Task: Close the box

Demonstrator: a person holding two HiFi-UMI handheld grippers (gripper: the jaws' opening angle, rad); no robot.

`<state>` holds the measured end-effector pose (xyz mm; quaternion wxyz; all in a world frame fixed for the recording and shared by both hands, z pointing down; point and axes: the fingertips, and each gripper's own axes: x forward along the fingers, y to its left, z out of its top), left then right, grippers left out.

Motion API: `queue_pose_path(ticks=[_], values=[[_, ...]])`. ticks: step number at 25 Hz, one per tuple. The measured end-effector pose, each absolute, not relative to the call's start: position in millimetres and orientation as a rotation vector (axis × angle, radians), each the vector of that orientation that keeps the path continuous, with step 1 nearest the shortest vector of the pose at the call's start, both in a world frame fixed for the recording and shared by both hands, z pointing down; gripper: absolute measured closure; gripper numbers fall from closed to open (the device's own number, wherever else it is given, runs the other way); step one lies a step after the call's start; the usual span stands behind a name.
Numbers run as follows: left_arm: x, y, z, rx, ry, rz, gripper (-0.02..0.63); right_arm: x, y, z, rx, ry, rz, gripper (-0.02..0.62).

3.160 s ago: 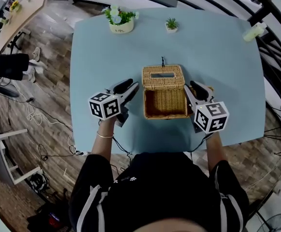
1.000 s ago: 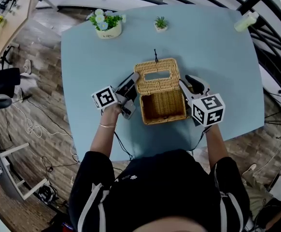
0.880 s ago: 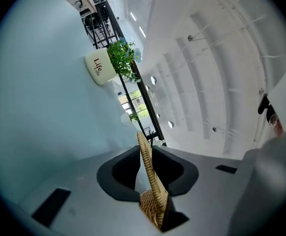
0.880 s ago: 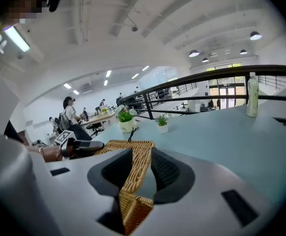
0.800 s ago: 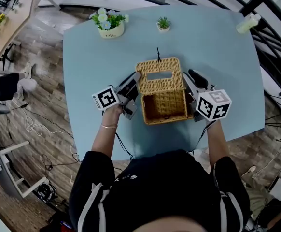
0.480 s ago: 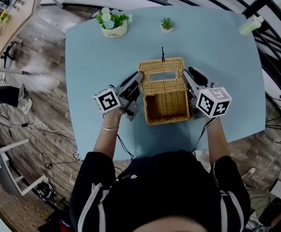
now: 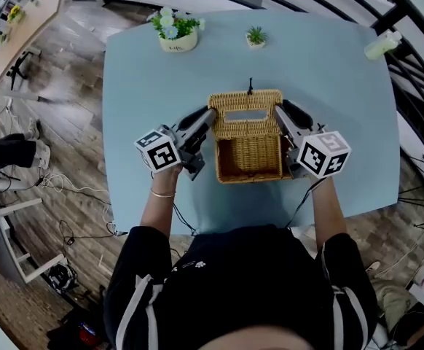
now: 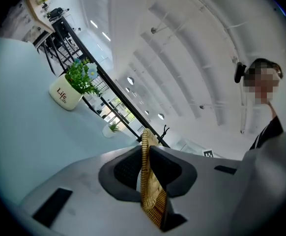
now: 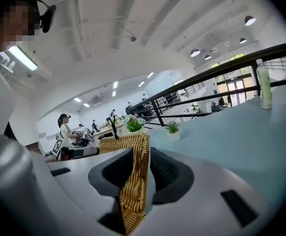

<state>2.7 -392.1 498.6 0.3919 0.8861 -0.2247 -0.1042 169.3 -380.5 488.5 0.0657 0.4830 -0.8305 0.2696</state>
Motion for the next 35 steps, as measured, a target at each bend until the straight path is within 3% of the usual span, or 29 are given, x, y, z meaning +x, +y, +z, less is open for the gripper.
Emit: queue_pose_path(ticks=[35], values=[[-5.8,-329.4,468.3,2.393,-0.803,-0.224,0.512,166.5,-311.1,462.1,1.414,-2.607,0.854,0.515]])
